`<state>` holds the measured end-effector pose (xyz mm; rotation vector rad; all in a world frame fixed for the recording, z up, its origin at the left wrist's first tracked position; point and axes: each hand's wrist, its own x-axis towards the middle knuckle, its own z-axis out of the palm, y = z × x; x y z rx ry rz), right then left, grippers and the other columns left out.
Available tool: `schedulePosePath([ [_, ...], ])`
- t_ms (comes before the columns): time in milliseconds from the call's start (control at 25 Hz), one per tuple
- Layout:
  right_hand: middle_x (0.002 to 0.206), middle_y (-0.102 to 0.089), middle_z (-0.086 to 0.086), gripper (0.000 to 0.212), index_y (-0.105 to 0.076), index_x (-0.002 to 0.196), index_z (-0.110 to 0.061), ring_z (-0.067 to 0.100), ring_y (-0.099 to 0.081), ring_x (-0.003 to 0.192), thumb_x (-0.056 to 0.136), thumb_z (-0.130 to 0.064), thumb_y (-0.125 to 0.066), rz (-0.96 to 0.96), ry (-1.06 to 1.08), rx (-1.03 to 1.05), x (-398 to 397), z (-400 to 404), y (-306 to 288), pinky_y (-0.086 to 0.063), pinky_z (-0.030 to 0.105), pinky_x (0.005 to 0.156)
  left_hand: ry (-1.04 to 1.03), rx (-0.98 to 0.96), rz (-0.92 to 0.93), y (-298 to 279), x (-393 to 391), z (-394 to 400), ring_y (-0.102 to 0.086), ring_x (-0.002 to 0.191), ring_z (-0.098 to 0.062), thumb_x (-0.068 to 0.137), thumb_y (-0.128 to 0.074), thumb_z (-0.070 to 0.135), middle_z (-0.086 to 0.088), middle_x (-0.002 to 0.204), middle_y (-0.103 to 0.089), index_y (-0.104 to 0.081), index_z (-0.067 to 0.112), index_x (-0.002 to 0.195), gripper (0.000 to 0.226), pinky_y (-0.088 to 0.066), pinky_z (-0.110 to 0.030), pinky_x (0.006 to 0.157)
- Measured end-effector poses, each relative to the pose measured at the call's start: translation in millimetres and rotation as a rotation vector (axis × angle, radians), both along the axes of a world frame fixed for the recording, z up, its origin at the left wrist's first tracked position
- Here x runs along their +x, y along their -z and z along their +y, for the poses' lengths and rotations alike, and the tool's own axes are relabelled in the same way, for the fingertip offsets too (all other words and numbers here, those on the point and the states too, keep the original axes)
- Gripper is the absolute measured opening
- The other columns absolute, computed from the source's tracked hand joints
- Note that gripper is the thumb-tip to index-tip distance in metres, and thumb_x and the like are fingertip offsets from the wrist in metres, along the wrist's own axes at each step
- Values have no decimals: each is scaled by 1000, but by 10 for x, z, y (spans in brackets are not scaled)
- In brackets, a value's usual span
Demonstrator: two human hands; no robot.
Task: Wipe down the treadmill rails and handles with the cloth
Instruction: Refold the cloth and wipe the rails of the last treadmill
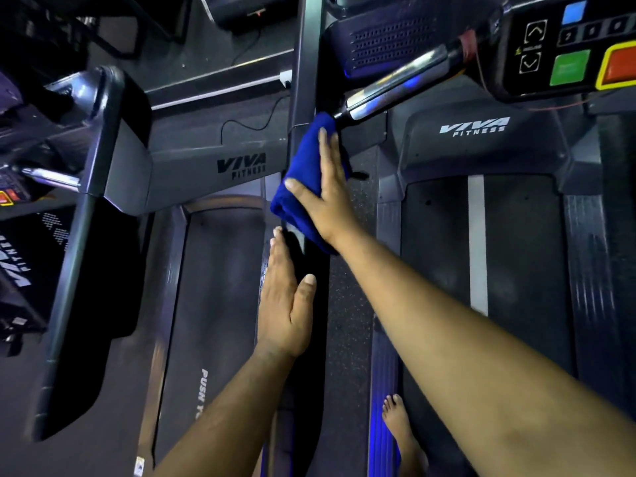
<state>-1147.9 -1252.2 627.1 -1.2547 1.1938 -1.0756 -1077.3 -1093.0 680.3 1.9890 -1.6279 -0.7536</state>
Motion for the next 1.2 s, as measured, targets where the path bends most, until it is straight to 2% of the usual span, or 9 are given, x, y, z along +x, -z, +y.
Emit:
schedulePosePath([
  [160,167,-9,-2,81,-10,156,-31,10,-7,153,88,-59,-44,-201,18,152,70,857,24,-11,44,125,-60,26,62,13,49,-1,-11,153,-8,94,-29,48,1,167,-10,-3,18,157,75,-18,-48,123],
  [360,165,-18,-1,111,-16,157,-29,15,-22,150,68,-85,-50,-232,144,354,100,-220,6,-19,43,123,-10,-20,82,15,32,-42,-6,154,-13,98,-28,44,2,167,-4,3,26,156,68,-15,-52,123],
  [480,161,-30,6,87,-28,155,-15,18,-28,148,85,-65,-43,-167,154,265,75,335,-21,-22,44,122,-28,-19,72,11,34,-16,-7,154,-11,97,-28,46,4,167,-3,5,27,155,69,-17,-50,123],
  [600,164,-19,11,70,-23,156,-13,25,-16,152,95,-41,-44,65,59,-13,66,549,-119,-19,45,123,-31,-21,62,-7,45,-40,-8,153,-10,96,-28,50,3,167,-4,7,29,154,71,-21,-50,122],
  [760,167,-11,3,67,-30,154,-24,34,-6,152,91,-28,-52,567,-50,-222,160,-357,-316,-34,60,112,-34,-23,73,-12,24,-59,-6,153,-9,97,-29,50,3,167,-3,9,34,152,69,-18,-48,124],
  [880,165,-18,9,61,-36,152,-16,34,-12,152,92,-22,-46,309,-16,-220,80,-24,-161,-26,56,118,-38,-23,67,-21,10,-26,-7,153,-7,96,-29,51,7,167,-3,9,31,153,71,-18,-44,124],
  [1000,165,-13,10,66,-19,154,-22,22,-10,153,94,-35,-42,11,-39,-148,-2,623,17,-14,44,124,-34,-23,51,-7,39,-39,-10,152,-6,96,-29,52,6,167,-5,7,25,155,74,-20,-42,123],
  [1120,167,-6,2,95,-9,158,-29,15,-7,153,81,-67,-51,-134,20,137,59,99,-28,-10,44,125,-28,-40,64,15,39,-46,-9,152,-6,97,-28,52,7,167,-6,7,24,155,73,-19,-40,124],
  [1200,167,-12,0,103,-12,158,-29,13,-15,152,75,-73,-55,-148,95,245,39,-196,-33,-15,44,124,-13,-47,84,29,42,-74,-8,153,-9,98,-27,49,1,167,-7,8,27,154,70,-17,-43,124],
])
